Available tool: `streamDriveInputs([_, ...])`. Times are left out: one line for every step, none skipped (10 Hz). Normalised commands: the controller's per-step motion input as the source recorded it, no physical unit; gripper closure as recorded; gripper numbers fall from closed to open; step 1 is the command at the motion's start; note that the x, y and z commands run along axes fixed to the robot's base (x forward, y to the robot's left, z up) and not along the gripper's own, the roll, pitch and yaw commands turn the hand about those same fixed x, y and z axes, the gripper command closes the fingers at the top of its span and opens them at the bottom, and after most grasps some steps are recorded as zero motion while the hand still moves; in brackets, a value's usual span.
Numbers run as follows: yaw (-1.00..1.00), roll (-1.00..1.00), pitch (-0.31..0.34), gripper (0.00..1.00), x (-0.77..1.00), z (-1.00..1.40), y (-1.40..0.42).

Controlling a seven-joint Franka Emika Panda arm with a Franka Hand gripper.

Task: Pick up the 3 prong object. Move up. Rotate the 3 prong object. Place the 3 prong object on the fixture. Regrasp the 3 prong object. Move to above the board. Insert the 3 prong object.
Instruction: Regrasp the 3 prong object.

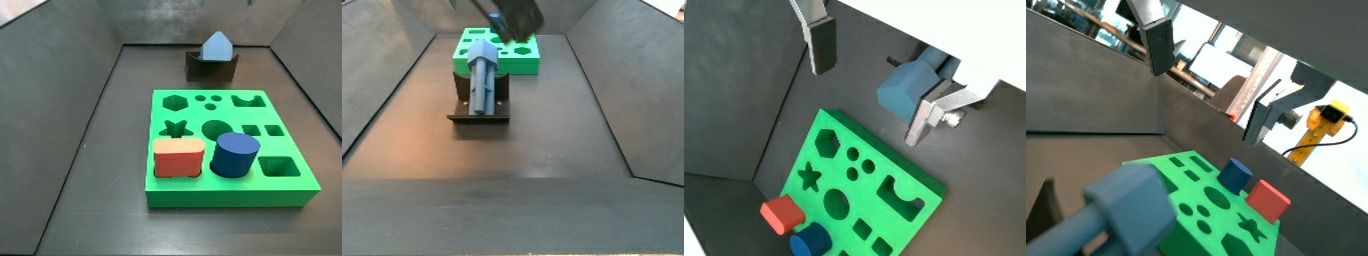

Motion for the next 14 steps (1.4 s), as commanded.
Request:
streamDriveInputs([0.05, 1.00, 0.053, 0.00, 0.07, 0.60, -0.46])
streamDriveInputs([0.05, 1.00, 0.051, 0.00, 0.02, 0.41, -0.26])
streamDriveInputs([0.05, 1.00, 0.050, 0.00, 0.00, 0.12, -0.10])
streamDriveInputs([0.05, 1.00, 0.051, 0.00, 0.02, 0.03, -0.08])
streamDriveInputs([0.05, 1.00, 0.053, 0.00, 0.01, 0.04, -0.04])
streamDriveInputs([0.05, 1.00, 0.053, 0.00, 0.01, 0.04, -0.04])
streamDriveInputs([0.05, 1.00, 0.051, 0.00, 0.00, 0.02, -0.03])
streamDriveInputs([0.05, 1.00, 0.050, 0.00, 0.01, 0.01, -0.03])
streamDriveInputs([0.05, 1.00, 0.048, 0.00, 0.01, 0.00, -0.02])
streamDriveInputs([0.05, 1.00, 0.048, 0.00, 0.01, 0.01, -0.02])
streamDriveInputs([0.05, 1.00, 0.048, 0.00, 0.02, 0.00, -0.02])
streamDriveInputs([0.05, 1.00, 0.052, 0.00, 0.02, 0.00, -0.02])
streamDriveInputs([0.05, 1.00, 0.060, 0.00, 0.02, 0.01, -0.02])
streamDriveInputs([0.06, 1.00, 0.065, 0.00, 0.02, 0.01, -0.02])
